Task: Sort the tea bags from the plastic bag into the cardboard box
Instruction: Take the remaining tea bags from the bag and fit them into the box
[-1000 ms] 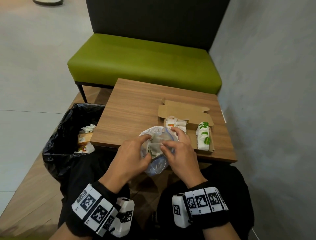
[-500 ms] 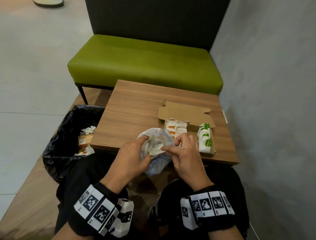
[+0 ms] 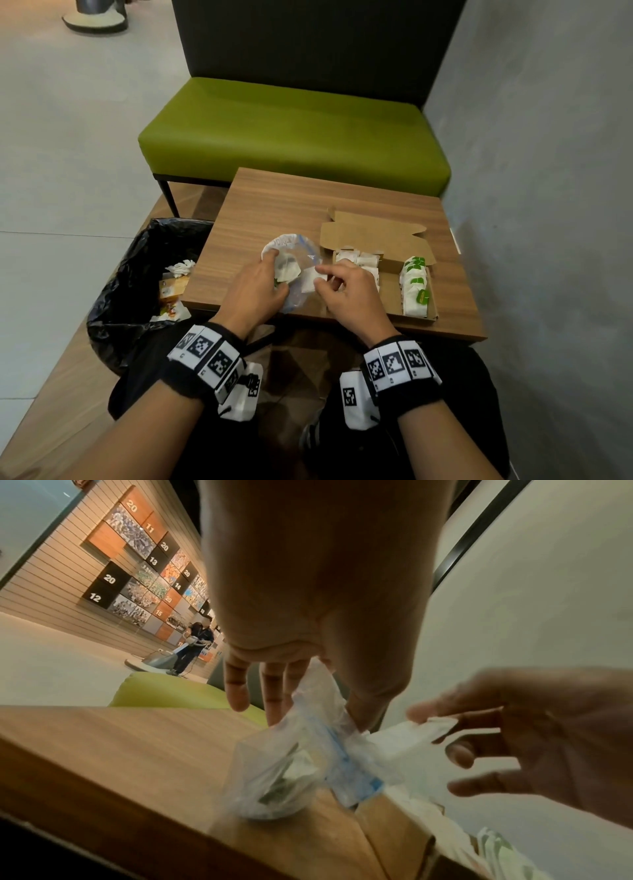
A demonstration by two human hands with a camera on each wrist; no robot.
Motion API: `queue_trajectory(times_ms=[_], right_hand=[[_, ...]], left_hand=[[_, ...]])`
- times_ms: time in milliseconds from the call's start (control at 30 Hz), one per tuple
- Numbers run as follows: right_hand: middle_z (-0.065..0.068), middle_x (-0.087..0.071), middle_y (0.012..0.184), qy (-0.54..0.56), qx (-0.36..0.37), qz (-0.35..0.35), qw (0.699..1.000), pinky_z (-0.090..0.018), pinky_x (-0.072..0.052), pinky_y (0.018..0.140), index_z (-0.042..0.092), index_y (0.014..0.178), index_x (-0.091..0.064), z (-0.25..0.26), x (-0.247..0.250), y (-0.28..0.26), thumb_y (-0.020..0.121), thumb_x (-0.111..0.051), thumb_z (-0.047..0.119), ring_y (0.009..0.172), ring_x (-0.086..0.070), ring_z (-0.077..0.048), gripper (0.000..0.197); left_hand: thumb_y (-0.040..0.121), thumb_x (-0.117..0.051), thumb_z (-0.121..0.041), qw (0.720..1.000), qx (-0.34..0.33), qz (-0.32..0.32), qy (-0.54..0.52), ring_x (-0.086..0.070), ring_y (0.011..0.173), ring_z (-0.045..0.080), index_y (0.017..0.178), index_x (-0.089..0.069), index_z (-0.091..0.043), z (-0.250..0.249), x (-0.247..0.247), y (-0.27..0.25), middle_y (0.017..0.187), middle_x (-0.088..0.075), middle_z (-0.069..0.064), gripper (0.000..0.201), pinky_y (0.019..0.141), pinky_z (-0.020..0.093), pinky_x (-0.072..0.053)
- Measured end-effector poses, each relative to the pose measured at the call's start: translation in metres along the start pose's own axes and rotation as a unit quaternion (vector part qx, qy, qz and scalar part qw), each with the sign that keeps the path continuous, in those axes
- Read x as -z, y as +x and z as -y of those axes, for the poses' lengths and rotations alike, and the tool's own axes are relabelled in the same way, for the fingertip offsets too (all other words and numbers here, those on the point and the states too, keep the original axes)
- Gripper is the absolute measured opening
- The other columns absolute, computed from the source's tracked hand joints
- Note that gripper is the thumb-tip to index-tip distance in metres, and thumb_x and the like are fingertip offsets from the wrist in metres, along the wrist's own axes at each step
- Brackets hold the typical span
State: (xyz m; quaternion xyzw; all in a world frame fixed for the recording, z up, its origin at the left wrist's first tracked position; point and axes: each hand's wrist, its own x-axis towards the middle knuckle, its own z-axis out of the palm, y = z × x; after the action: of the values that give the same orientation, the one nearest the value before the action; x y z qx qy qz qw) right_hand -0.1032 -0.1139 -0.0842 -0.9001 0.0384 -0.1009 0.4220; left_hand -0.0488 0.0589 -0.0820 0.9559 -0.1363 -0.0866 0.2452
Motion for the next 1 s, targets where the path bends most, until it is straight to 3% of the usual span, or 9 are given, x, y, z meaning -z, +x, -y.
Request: queue_trajectory(times_ms=[100,200,267,367,467,567,800,900,1000], right_hand=[[0.004,-0.066,0.085,0.017,-0.010,-0.023,1.000,-0.027,-0.052,0.069,0.018,0.110,-0.076,-0.008,0.004,0.007,0.090,-0.068,0.024,0.072,-0.060,-0.009,0.023],[0.007,-0.067,0.088,0.001,-0.010,-0.029,1.000,-0.025,-0.051,0.069,0.019,0.107,-0.077,-0.019,0.014,0.010,0.089,-0.064,0.010,0.070,-0.060,-0.005,0.024],[0.013,-0.064,0.085,-0.028,-0.022,-0.024,0.999,-0.025,-0.052,0.069,0.023,0.116,-0.073,-0.025,0.027,0.011,0.089,-0.065,0.008,0.066,-0.058,-0.001,0.032],[0.017,-0.062,0.085,-0.121,-0.067,-0.015,0.990,-0.028,-0.056,0.074,0.028,0.127,-0.065,-0.035,0.055,0.015,0.091,-0.069,0.017,0.073,-0.061,-0.004,0.038],[0.012,-0.070,0.093,-0.228,-0.091,-0.015,0.969,-0.028,-0.054,0.077,0.027,0.113,-0.072,-0.048,0.084,0.025,0.092,-0.069,0.024,0.085,-0.061,-0.006,0.022],[0.005,-0.073,0.097,-0.283,-0.103,0.005,0.953,-0.032,-0.052,0.075,0.027,0.103,-0.075,-0.061,0.105,0.038,0.092,-0.069,0.024,0.087,-0.061,-0.012,0.013],[0.004,-0.072,0.102,-0.294,-0.126,0.123,0.939,-0.040,-0.051,0.094,0.025,0.097,-0.076,-0.082,0.116,0.067,0.087,-0.075,0.016,0.100,-0.063,-0.015,0.013],[0.005,-0.071,0.106,-0.323,-0.119,0.121,0.931,-0.046,-0.045,0.102,0.026,0.098,-0.076,-0.088,0.111,0.075,0.089,-0.072,0.017,0.107,-0.060,-0.017,0.014],[0.004,-0.072,0.105,-0.346,-0.114,0.100,0.926,-0.042,-0.045,0.101,0.027,0.096,-0.076,-0.097,0.101,0.081,0.089,-0.069,0.015,0.109,-0.060,-0.022,0.016]], left_hand=[[0.092,-0.058,-0.036,1.000,0.009,0.014,0.000,-0.055,0.117,0.032,0.146,-0.031,-0.021,0.006,-0.009,0.008,0.139,-0.050,0.015,0.062,0.093,0.044,-0.048],[0.092,-0.057,-0.041,1.000,-0.008,0.011,0.025,-0.041,0.134,0.035,0.142,-0.033,-0.031,0.007,-0.014,0.011,0.160,-0.017,0.014,0.056,0.101,0.052,-0.044],[0.092,-0.058,-0.041,0.998,-0.022,-0.021,0.053,-0.030,0.141,0.035,0.142,-0.037,-0.030,0.004,-0.017,0.009,0.163,-0.002,0.014,0.056,0.106,0.055,-0.039],[0.089,-0.063,-0.040,0.992,-0.054,-0.086,0.078,-0.022,0.145,0.033,0.138,-0.044,-0.024,-0.005,-0.021,0.006,0.163,-0.010,0.015,0.054,0.105,0.055,-0.037],[0.086,-0.065,-0.037,0.990,-0.055,-0.089,0.091,-0.026,0.144,0.032,0.133,-0.048,-0.024,-0.016,-0.028,0.005,0.160,-0.021,0.011,0.052,0.104,0.056,-0.036],[0.086,-0.063,-0.034,0.993,-0.037,-0.072,0.084,-0.029,0.142,0.031,0.128,-0.049,-0.026,-0.019,-0.033,0.006,0.160,-0.024,0.009,0.046,0.104,0.055,-0.035],[0.088,-0.062,-0.033,0.994,-0.046,-0.066,0.070,-0.034,0.139,0.025,0.126,-0.050,-0.029,-0.017,-0.034,0.007,0.156,-0.029,0.004,0.041,0.106,0.051,-0.034],[0.089,-0.061,-0.033,0.995,-0.050,-0.061,0.065,-0.032,0.141,0.022,0.129,-0.048,-0.029,-0.018,-0.033,0.007,0.156,-0.029,0.002,0.042,0.109,0.051,-0.032],[0.091,-0.060,-0.033,0.995,-0.051,-0.060,0.063,-0.028,0.144,0.019,0.129,-0.048,-0.030,-0.018,-0.031,0.009,0.155,-0.030,0.000,0.040,0.110,0.048,-0.029]])
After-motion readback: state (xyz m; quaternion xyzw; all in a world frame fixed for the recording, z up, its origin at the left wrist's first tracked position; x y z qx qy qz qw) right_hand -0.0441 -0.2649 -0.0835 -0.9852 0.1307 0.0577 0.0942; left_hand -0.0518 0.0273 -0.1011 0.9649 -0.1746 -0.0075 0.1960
